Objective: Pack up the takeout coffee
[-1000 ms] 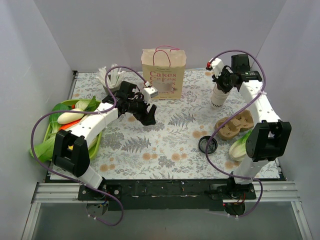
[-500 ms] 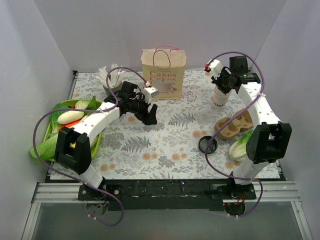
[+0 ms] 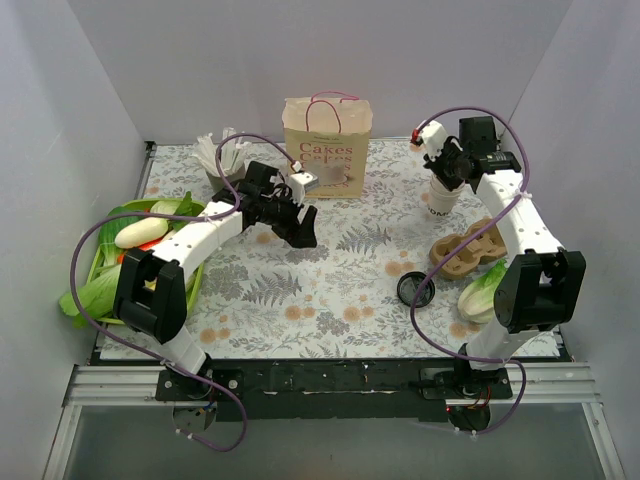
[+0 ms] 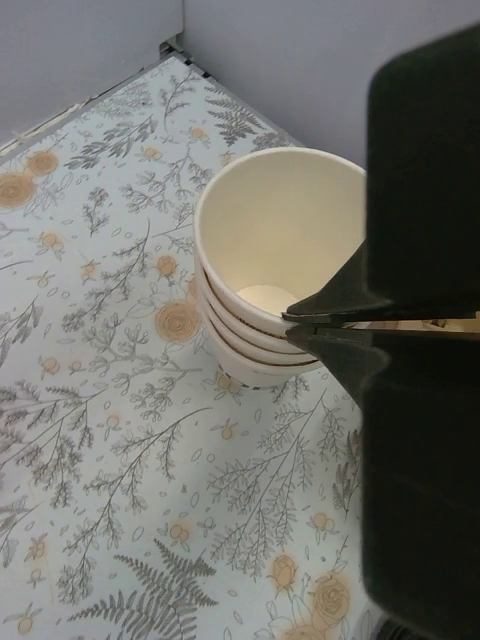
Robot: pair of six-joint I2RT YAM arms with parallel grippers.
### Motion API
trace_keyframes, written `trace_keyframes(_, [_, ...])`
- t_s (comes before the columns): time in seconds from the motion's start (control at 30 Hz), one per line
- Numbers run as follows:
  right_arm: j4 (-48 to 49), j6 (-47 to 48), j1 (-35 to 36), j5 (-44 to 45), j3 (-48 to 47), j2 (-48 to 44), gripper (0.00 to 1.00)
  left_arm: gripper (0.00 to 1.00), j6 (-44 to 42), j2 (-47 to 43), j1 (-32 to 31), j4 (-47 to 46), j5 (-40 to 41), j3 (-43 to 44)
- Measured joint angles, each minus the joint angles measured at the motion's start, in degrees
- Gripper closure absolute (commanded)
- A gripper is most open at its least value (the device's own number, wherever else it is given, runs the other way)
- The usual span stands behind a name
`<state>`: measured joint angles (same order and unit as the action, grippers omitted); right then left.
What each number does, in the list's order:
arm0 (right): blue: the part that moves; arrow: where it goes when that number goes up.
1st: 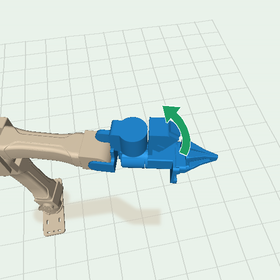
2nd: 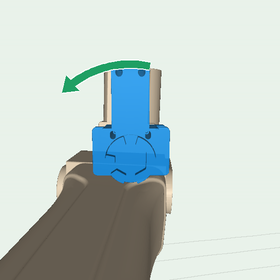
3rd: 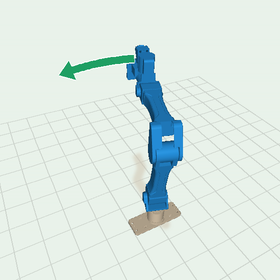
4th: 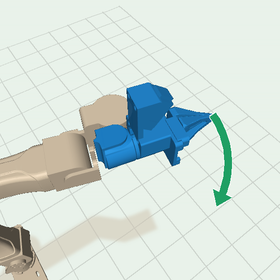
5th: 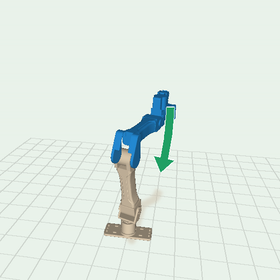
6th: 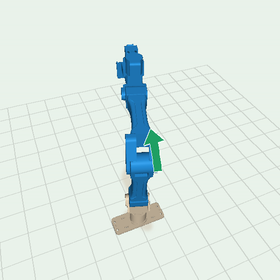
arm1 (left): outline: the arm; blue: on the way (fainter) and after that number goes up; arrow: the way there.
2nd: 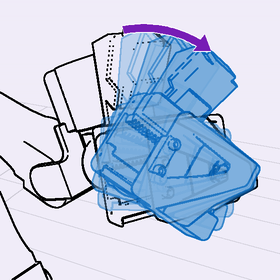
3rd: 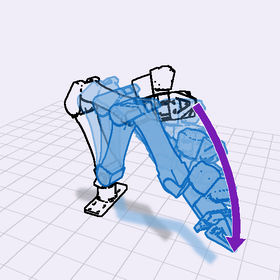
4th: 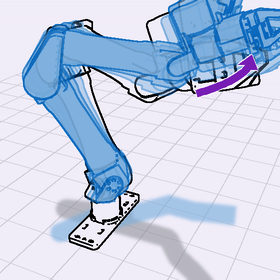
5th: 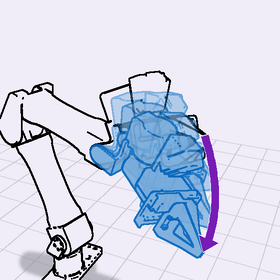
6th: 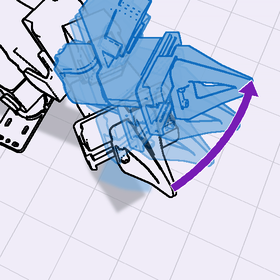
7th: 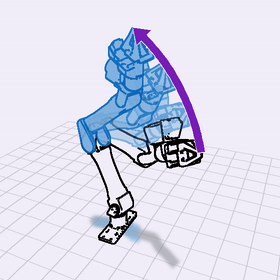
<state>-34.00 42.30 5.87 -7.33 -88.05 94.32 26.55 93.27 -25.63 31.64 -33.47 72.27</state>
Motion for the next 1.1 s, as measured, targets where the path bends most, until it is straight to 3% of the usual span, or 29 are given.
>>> trace_keyframes(0.37, [0.5, -1.3, -0.6, 0.9, -1.2, 0.3, 0.99, 0.28, 3.3, 3.0, 0.0, -1.5, -1.6, 1.7])
trace_keyframes(0.77, [-2.5, -3.5, -2.0, -3.8, -2.3, 0.7, 0.99, 0.28, 6.1, 3.0, 0.0, -3.6, -2.2, 1.7])
trace_keyframes(0.8, [-2.5, -2.7, -1.6, -3.3, -2.3, 0.7, 0.99, 0.26, 6.6, 3.0, 0.0, -3.9, -2.2, 1.7])
trace_keyframes(0.87, [-1.9, -1.5, -1.0, -1.6, -1.8, 0.4, 0.99, 0.02, 9.1, 3.1, 0.0, -4.9, -2.3, 1.7])
trace_keyframes(1.1, [-3.4, -2.4, -1.0, -5.9, -1.0, 0.3, 0.99, 0.02, 25.4, 4.7, -1.6, -19.5, -4.0, 2.4])
